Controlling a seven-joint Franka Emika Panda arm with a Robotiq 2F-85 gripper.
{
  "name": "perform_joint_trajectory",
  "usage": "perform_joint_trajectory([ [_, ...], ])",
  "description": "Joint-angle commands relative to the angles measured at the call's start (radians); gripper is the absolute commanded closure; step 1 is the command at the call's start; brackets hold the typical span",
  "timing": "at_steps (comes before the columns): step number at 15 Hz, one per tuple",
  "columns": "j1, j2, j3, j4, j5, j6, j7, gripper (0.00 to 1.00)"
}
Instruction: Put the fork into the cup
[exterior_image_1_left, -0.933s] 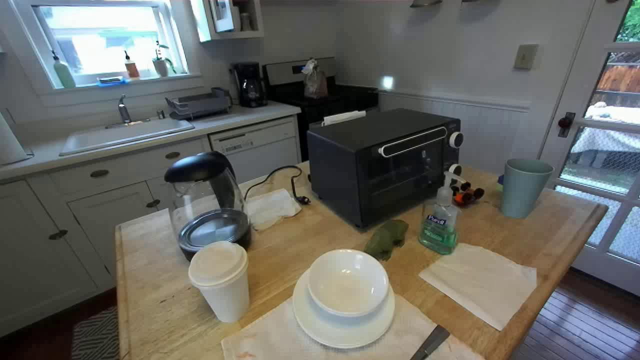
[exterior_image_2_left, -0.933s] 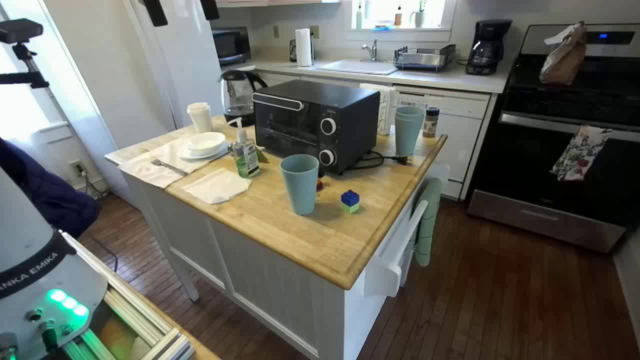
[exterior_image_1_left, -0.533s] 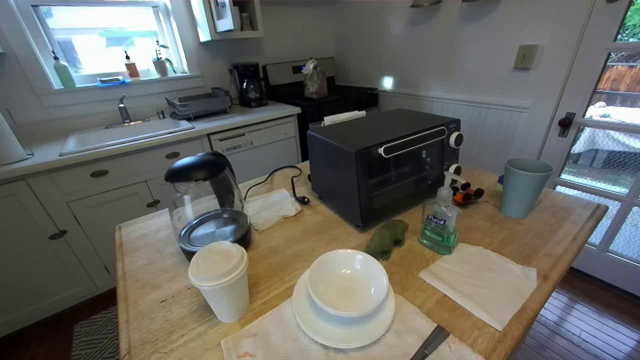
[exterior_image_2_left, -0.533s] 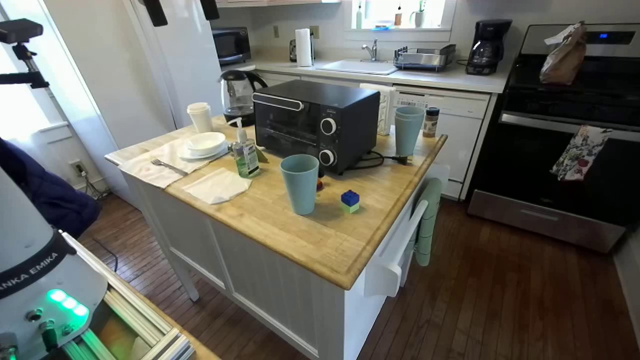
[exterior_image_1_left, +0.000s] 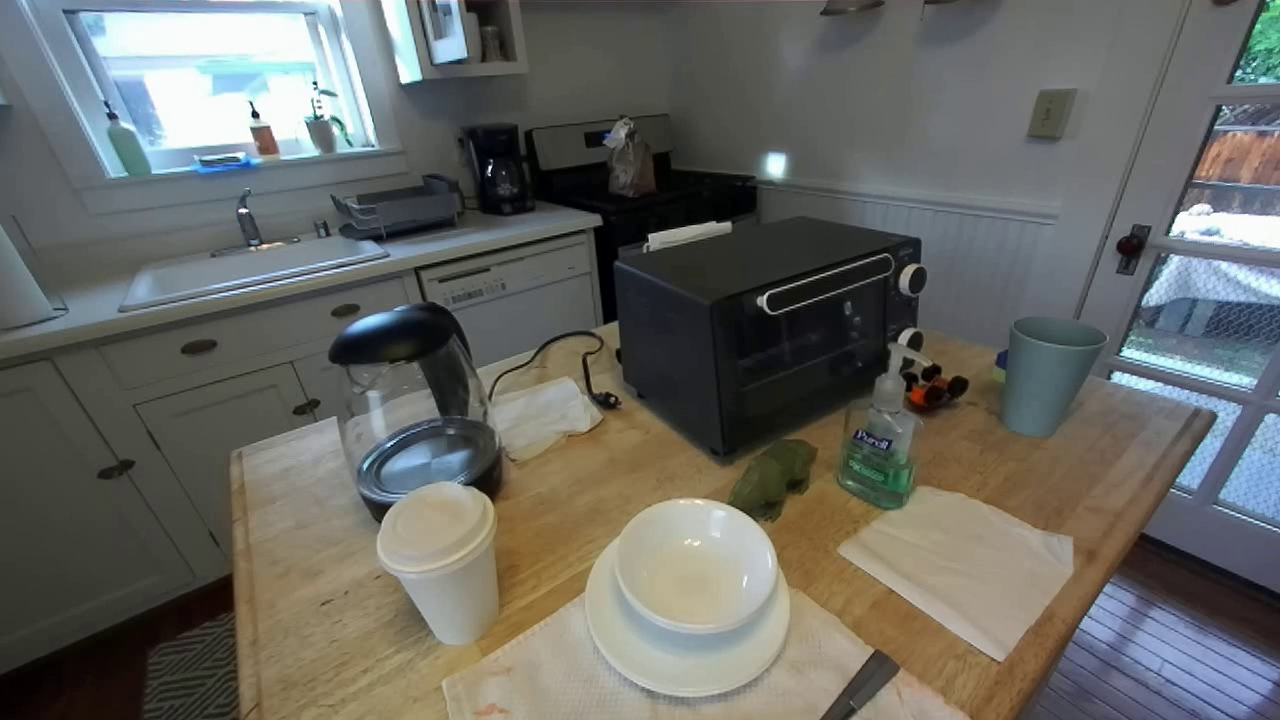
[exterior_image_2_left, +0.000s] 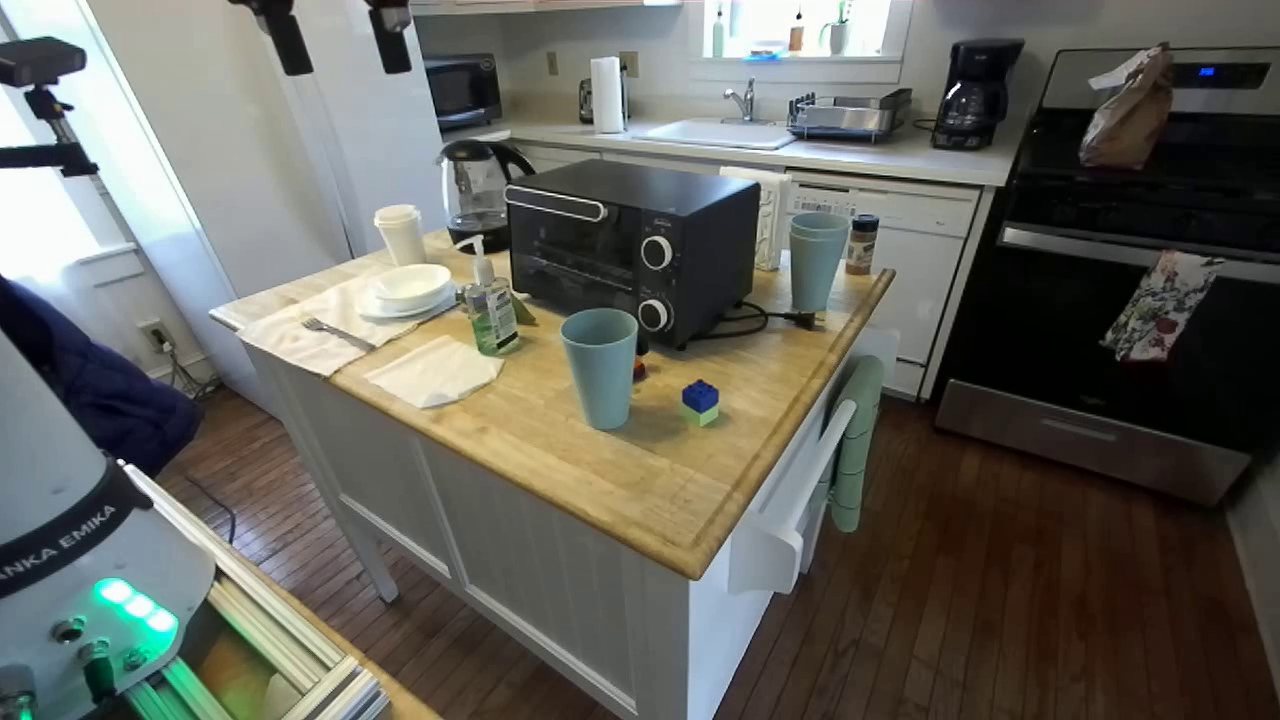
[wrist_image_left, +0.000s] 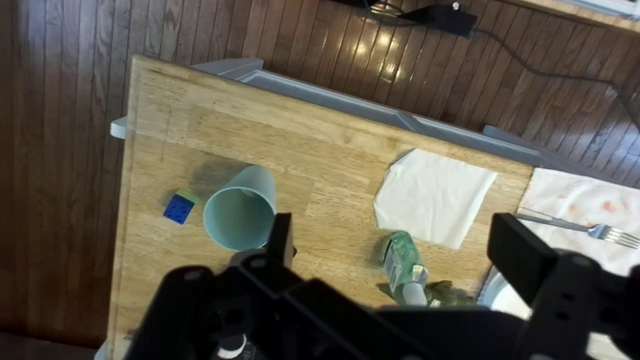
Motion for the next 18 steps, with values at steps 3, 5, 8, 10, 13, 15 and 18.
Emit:
perform_joint_trajectory([
  [3, 0.021, -0.032, 0.086, -0.086, 0.171, -0.059, 0.213, 0.00],
  [5, 0.014, -0.032, 0.126, -0.128, 0.230, -0.045, 0.312, 0.00],
  [8, 0.011, -0.029, 0.182, -0.192, 0.318, -0.024, 0.445, 0.00],
  [10, 0.005, -0.026, 0.219, -0.231, 0.368, -0.004, 0.530, 0.00],
  [13, 0.011, -0.002, 0.226, -0.224, 0.369, -0.003, 0.525, 0.00],
  [15, 0.012, 0.000, 0.235, -0.236, 0.372, 0.005, 0.530, 0.00],
  [18, 0.011, 0.000, 0.233, -0.232, 0.372, 0.005, 0.529, 0.00],
])
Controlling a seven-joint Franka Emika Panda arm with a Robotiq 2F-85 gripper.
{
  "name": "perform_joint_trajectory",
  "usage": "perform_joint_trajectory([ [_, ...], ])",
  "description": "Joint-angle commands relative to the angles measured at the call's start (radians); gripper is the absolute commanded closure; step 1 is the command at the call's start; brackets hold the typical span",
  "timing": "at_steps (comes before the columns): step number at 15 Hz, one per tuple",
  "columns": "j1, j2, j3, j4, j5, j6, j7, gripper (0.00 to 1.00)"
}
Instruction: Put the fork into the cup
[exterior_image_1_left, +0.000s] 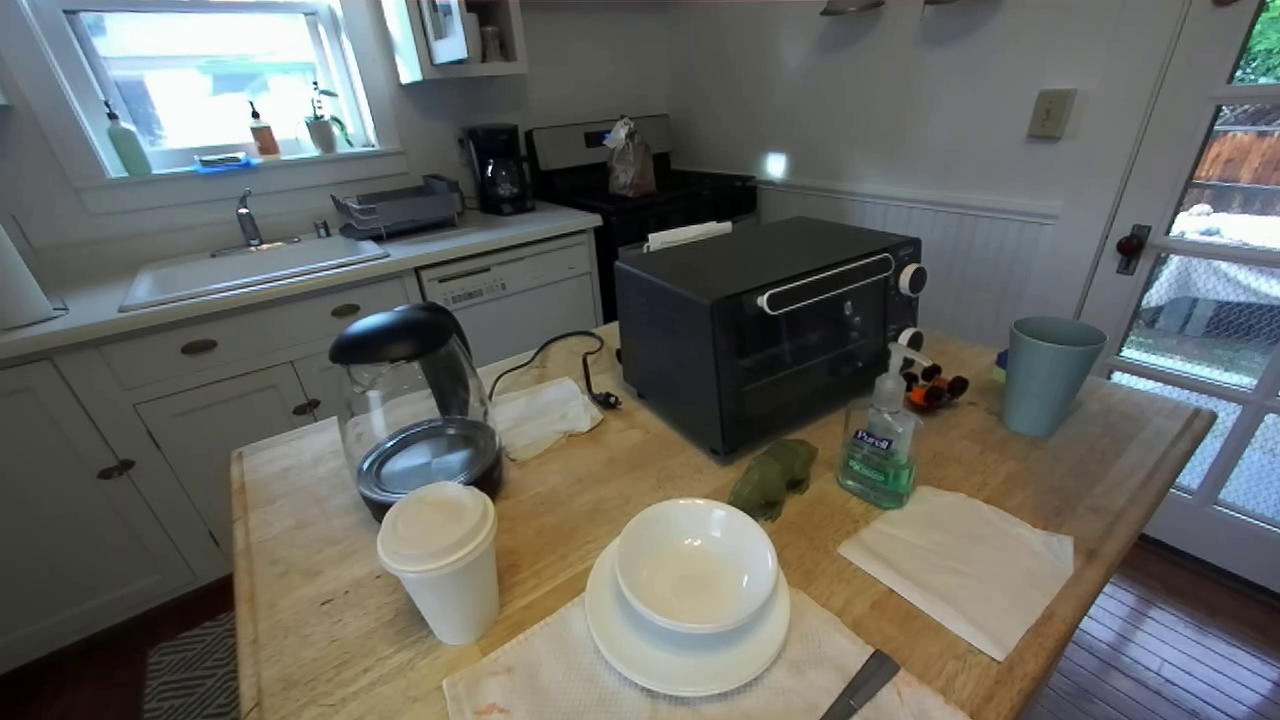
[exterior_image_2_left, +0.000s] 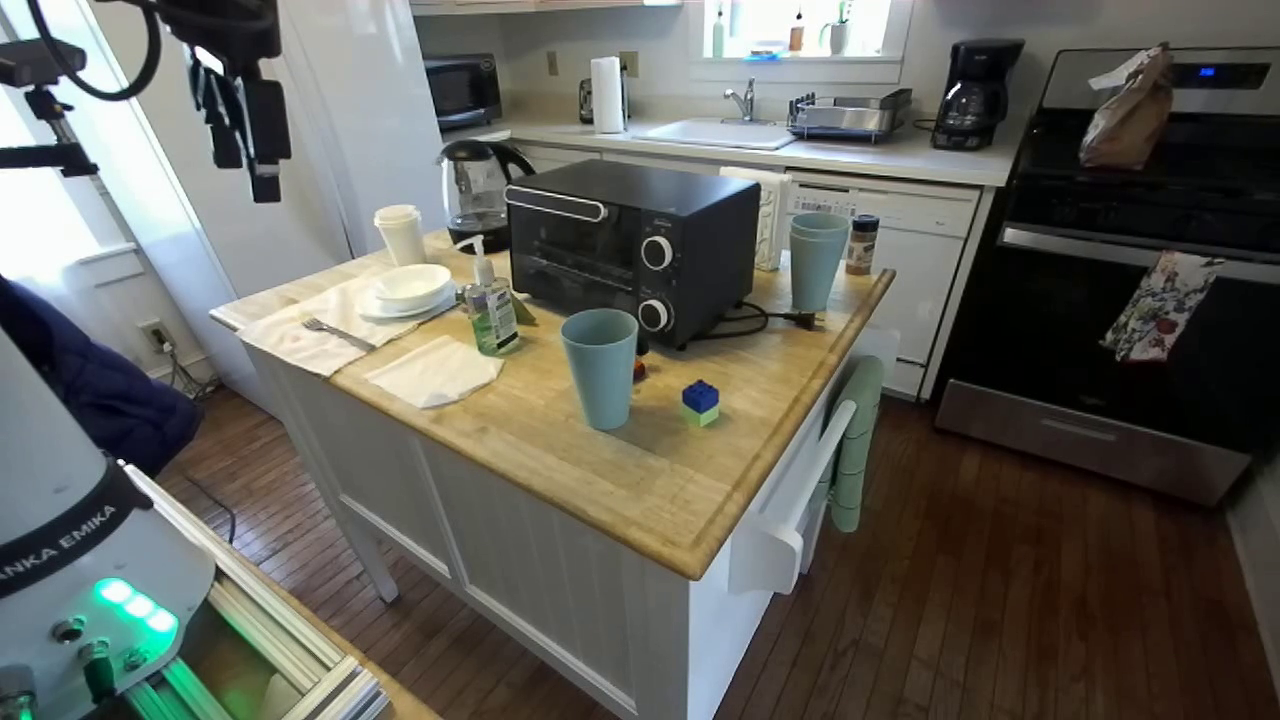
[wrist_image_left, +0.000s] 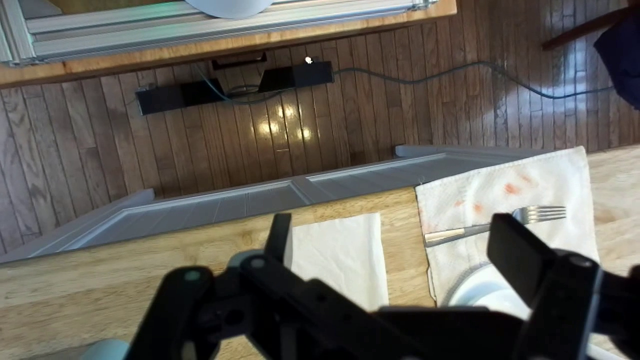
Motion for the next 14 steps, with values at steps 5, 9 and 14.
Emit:
perform_joint_trajectory([
  [5, -0.004, 0.001, 0.003, 0.002, 0.002, -0.002, -0.002, 0.00],
  [9, -0.035, 0.054, -0.005, -0.092, 0.052, 0.124, 0.064, 0.00],
  [14, -0.017, 0.204, -0.003, -0.103, 0.181, 0.319, 0.139, 0.00],
])
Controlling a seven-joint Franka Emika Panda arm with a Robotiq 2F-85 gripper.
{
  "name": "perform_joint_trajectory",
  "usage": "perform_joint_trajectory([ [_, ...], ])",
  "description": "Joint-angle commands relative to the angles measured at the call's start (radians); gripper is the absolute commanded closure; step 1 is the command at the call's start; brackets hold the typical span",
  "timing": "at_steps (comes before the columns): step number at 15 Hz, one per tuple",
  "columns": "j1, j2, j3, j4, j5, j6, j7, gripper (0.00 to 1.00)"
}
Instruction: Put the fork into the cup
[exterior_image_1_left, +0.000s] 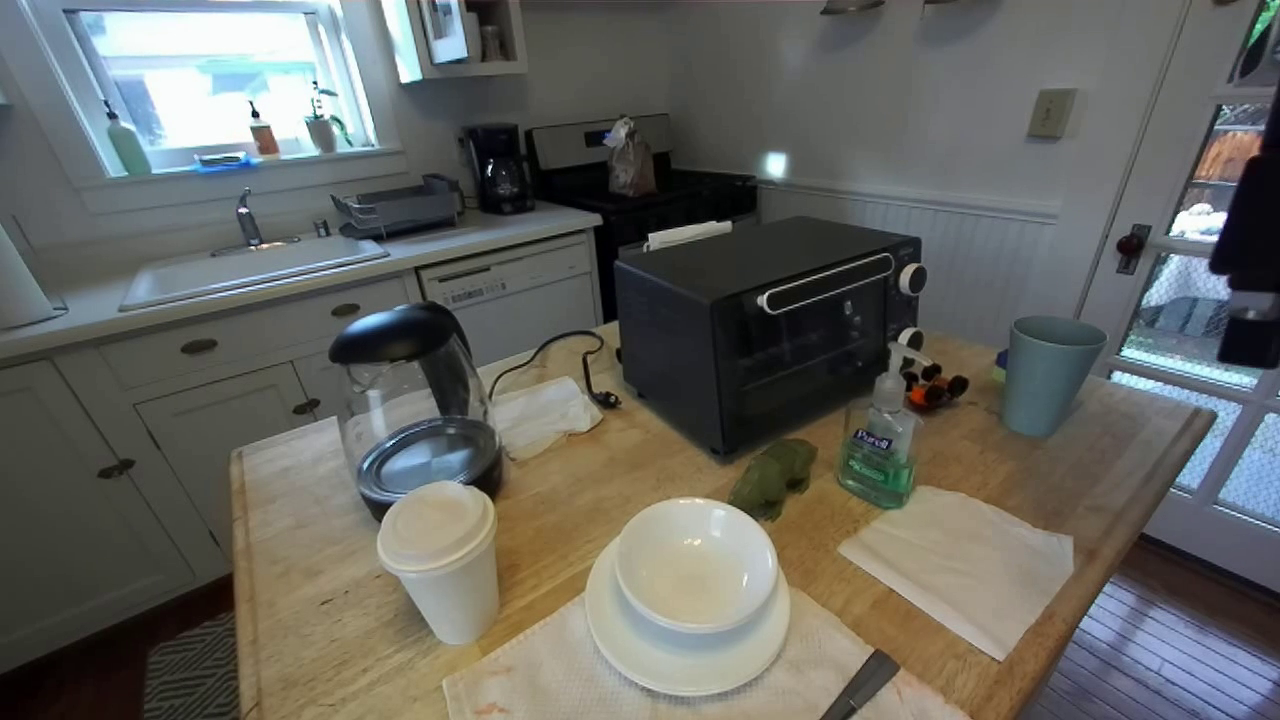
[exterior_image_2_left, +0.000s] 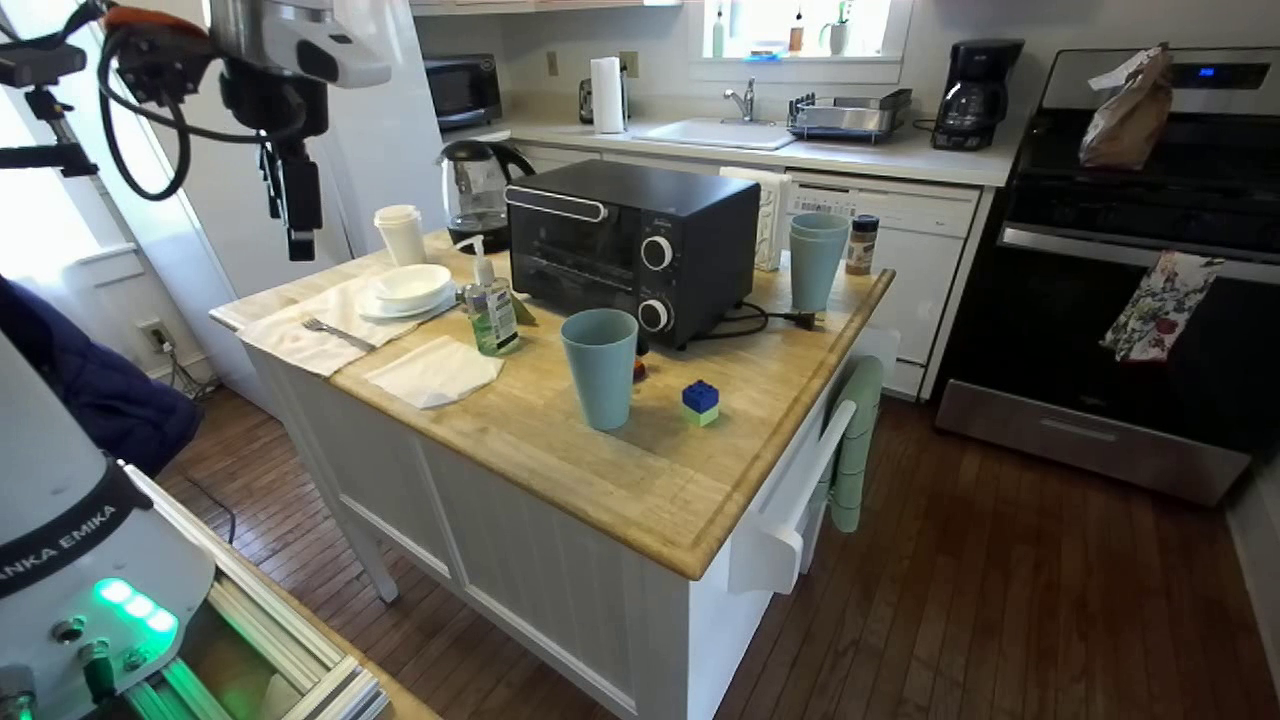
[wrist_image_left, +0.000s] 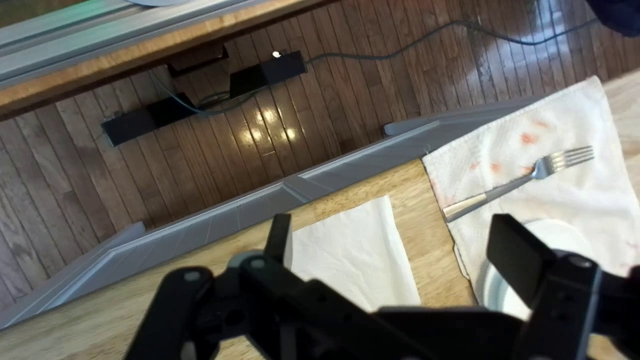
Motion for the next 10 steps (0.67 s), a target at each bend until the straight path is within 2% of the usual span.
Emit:
perform_joint_trajectory([
  [1, 0.017, 0.127, -0.001, 0.001, 0.133, 0.144, 0.049, 0.00],
  [5, 0.048, 0.249, 0.017, 0.001, 0.279, 0.274, 0.098, 0.00],
  [10, 0.105, 0.395, 0.064, 0.000, 0.412, 0.371, 0.157, 0.00],
])
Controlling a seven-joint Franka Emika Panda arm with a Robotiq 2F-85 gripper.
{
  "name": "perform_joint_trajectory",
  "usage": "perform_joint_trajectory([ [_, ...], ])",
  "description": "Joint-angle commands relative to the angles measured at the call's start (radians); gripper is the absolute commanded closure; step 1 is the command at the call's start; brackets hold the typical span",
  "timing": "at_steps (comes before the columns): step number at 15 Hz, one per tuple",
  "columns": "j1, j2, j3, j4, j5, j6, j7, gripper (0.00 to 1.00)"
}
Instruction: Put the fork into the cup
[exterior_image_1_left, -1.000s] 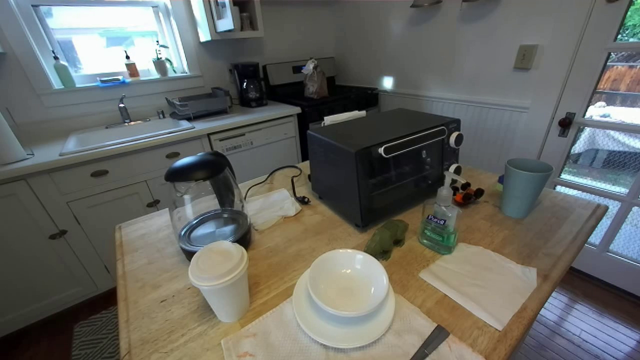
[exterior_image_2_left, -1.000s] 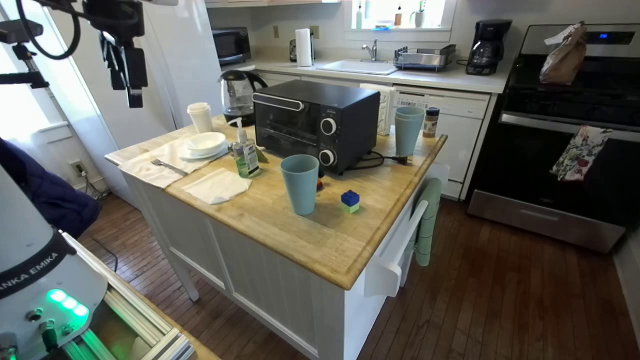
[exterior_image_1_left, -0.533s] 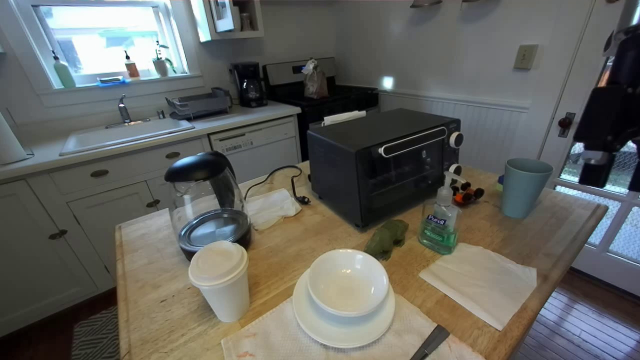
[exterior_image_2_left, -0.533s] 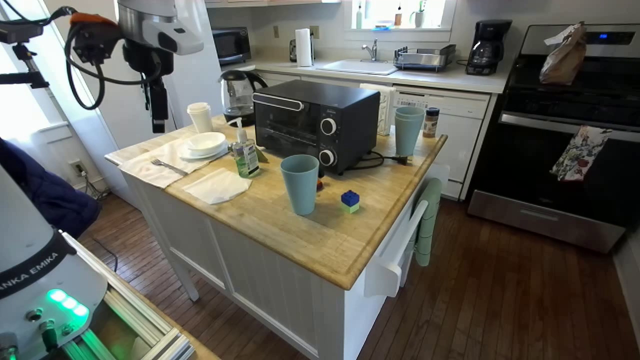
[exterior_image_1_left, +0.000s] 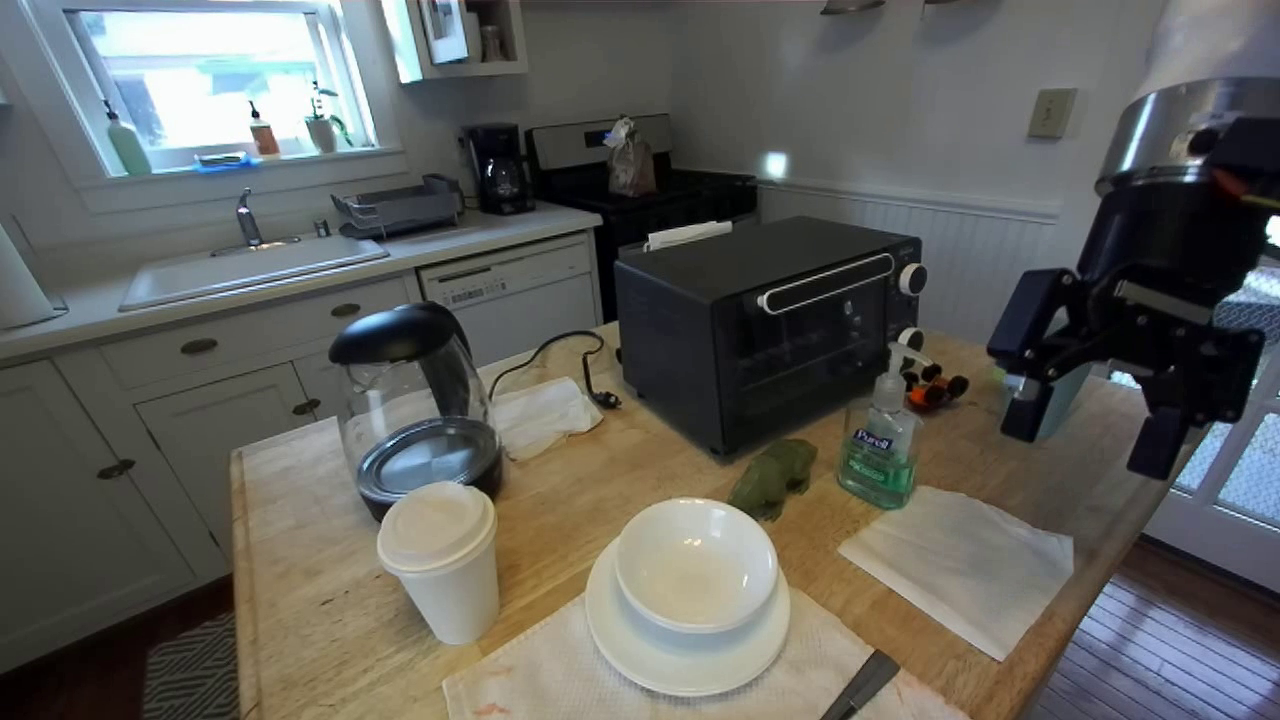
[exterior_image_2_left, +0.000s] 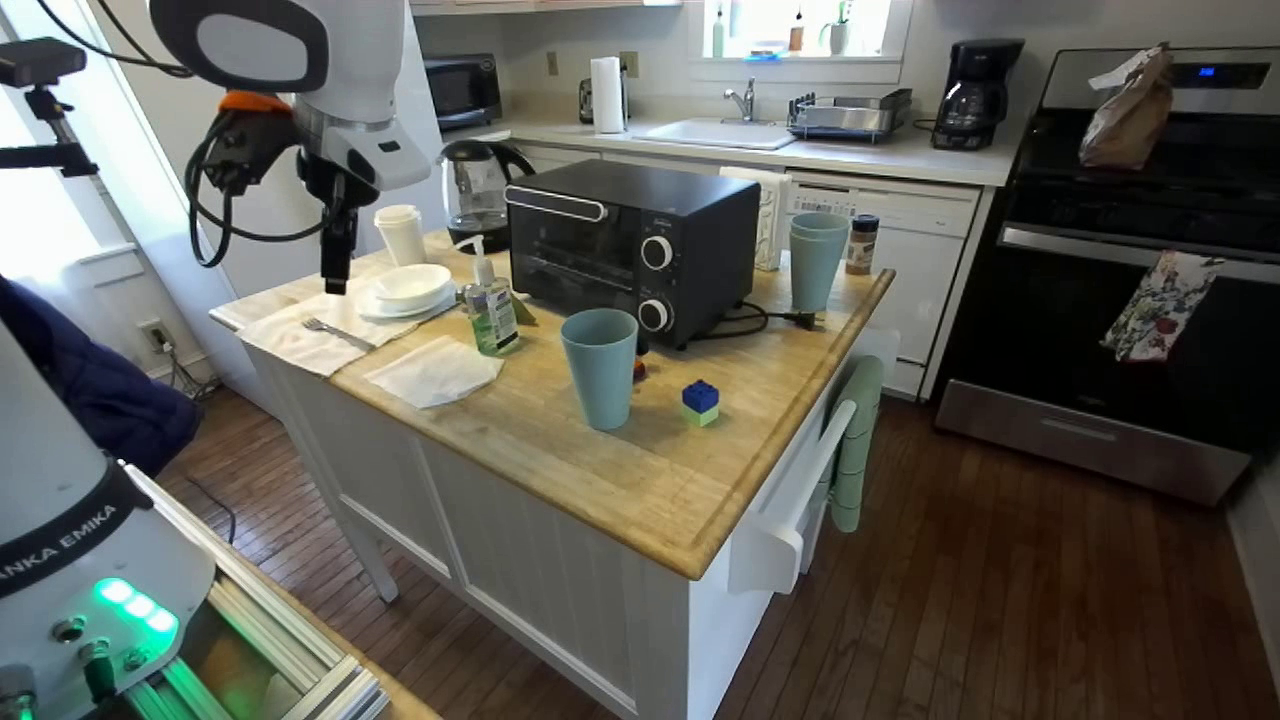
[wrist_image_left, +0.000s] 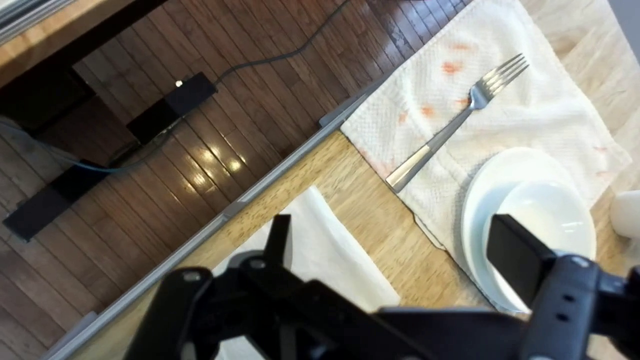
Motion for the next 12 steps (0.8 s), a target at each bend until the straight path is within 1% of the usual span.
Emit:
perform_joint_trajectory([
  [1, 0.045, 0.115, 0.042, 0.001, 0.095, 0.081, 0.049, 0.00],
  [4, 0.078, 0.195, 0.082, 0.000, 0.154, 0.154, 0.067, 0.00],
  [5, 0.092, 0.218, 0.092, 0.000, 0.180, 0.178, 0.048, 0.00],
  [6, 0.065, 0.169, 0.073, 0.001, 0.123, 0.122, 0.046, 0.00],
  [9, 0.086, 0.217, 0.090, 0.002, 0.148, 0.158, 0.046, 0.00],
  [12, 0.086, 0.220, 0.090, 0.003, 0.149, 0.161, 0.046, 0.00],
])
